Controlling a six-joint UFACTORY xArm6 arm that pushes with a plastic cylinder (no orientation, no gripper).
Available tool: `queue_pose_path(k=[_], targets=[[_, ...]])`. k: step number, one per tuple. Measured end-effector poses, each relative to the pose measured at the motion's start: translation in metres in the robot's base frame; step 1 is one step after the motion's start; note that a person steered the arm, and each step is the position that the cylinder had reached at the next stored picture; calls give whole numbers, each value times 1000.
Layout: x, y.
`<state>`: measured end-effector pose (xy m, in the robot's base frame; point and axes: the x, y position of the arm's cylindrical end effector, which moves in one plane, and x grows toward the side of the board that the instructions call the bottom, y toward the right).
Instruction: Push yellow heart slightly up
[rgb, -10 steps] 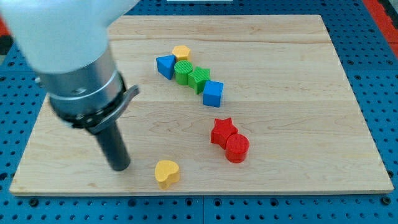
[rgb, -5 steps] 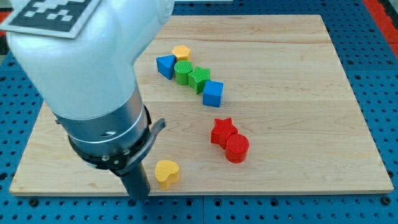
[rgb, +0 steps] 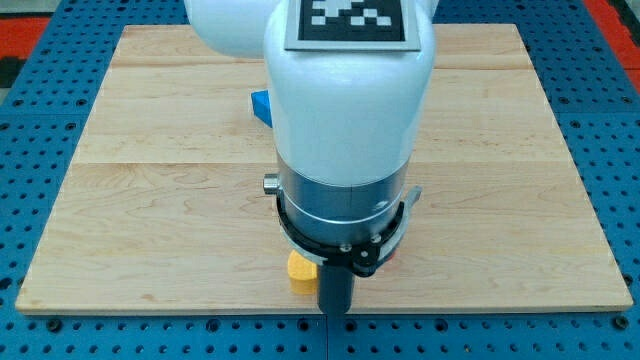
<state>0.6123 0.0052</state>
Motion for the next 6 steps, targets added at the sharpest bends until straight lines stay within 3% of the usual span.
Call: queue_pose_path(k=[2,4,6], targets=[[-38,-67],[-70,-87],[-72,-148]])
